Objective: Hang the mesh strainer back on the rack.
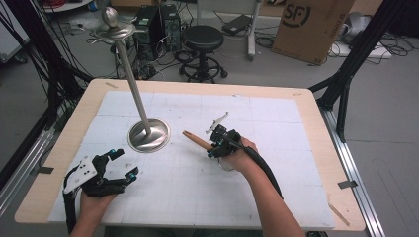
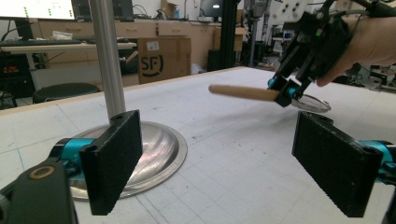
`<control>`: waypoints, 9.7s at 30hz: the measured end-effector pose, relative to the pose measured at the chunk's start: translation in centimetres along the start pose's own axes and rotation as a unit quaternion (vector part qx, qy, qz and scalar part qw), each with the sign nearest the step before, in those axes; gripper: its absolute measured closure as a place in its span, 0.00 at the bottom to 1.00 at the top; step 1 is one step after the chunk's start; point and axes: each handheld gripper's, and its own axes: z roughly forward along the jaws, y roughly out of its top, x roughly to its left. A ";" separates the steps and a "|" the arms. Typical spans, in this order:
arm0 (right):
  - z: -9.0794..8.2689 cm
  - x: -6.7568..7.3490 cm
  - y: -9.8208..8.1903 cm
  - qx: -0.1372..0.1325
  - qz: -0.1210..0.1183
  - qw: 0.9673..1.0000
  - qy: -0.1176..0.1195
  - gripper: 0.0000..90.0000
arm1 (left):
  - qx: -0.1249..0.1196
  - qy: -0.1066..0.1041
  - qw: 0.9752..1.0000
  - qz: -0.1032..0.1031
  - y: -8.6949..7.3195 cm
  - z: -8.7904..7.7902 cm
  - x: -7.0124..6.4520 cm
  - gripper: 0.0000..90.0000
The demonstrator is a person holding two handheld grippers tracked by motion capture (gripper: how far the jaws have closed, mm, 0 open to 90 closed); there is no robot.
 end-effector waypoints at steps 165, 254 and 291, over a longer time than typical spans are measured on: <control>-11.2 1.1 19.3 -0.296 -0.084 0.949 0.071 0.76 | -0.002 0.000 1.000 -0.003 0.0 0.0 0.1 0.19; -9.9 -0.2 -5.0 -0.333 0.034 0.942 -0.023 0.36 | -0.001 -0.002 1.000 0.003 0.0 0.0 0.0 0.19; -5.2 0.0 -14.5 -0.341 0.110 0.932 -0.048 0.24 | -0.002 -0.002 1.000 0.002 0.0 0.0 0.0 0.19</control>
